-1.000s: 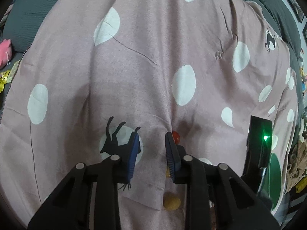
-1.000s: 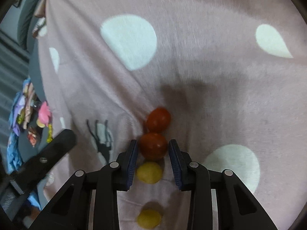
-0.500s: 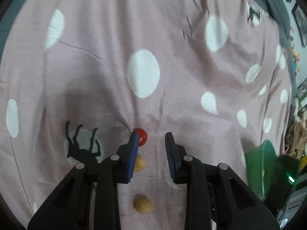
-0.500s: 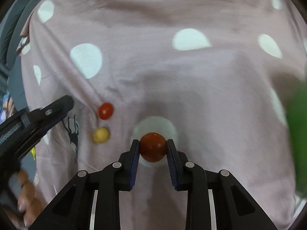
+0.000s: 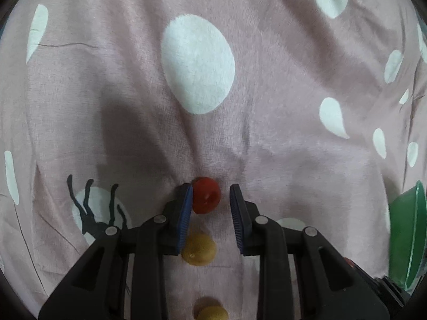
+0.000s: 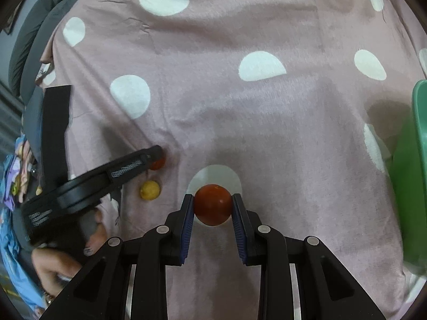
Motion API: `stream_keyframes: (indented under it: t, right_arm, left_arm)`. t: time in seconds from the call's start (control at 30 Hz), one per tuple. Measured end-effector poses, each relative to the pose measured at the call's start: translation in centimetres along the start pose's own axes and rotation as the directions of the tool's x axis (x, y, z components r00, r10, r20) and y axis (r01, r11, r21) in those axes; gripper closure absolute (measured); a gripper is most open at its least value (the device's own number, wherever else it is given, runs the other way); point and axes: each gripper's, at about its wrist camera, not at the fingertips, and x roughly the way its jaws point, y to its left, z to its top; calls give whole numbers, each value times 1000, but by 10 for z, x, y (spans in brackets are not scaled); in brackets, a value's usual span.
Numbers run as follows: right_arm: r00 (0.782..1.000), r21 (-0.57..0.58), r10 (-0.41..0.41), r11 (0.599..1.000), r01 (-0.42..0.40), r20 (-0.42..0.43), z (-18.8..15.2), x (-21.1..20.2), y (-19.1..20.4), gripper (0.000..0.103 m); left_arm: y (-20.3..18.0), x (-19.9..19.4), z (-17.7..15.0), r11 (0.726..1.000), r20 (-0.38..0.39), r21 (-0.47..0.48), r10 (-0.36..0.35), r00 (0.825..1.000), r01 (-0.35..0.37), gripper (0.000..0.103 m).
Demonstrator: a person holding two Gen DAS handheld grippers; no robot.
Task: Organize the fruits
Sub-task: 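Close the left tool on a red cherry tomato, then carry the tomato in the left tool into the bowl while the right tool carries its tomato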
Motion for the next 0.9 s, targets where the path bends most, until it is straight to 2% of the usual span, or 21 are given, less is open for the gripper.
stream_keyframes:
  t: [0.27, 0.37, 0.53, 0.67, 0.77, 0.9]
  right_arm:
    - [1000, -6, 0, 1000, 0, 7, -5, -14, 3, 73]
    - [1000, 0, -3, 1000, 3, 17, -2, -19, 1, 73]
    - [999, 12, -15, 1000, 15, 51, -3, -26, -3, 73]
    - [994, 30, -57, 998, 54, 93, -1, -37, -11, 73]
    - [989, 54, -67, 997, 60, 129, 0, -51, -20, 73]
    - [976, 81, -104, 993, 90, 191, 2, -75, -30, 73]
  left_arm:
    - [-11, 13, 1, 999, 38, 21, 36, 999, -37, 81]
    - [-11, 10, 1, 1000, 36, 0, 3, 999, -3, 81]
    - [-24, -21, -2, 999, 105, 40, -18, 994, 14, 81]
    - [-40, -47, -7, 996, 151, 75, -48, 987, 37, 81]
    - [-49, -69, -19, 993, 182, 108, -61, 981, 41, 81]
    - [-65, -92, -35, 985, 206, 143, -122, 971, 94, 81]
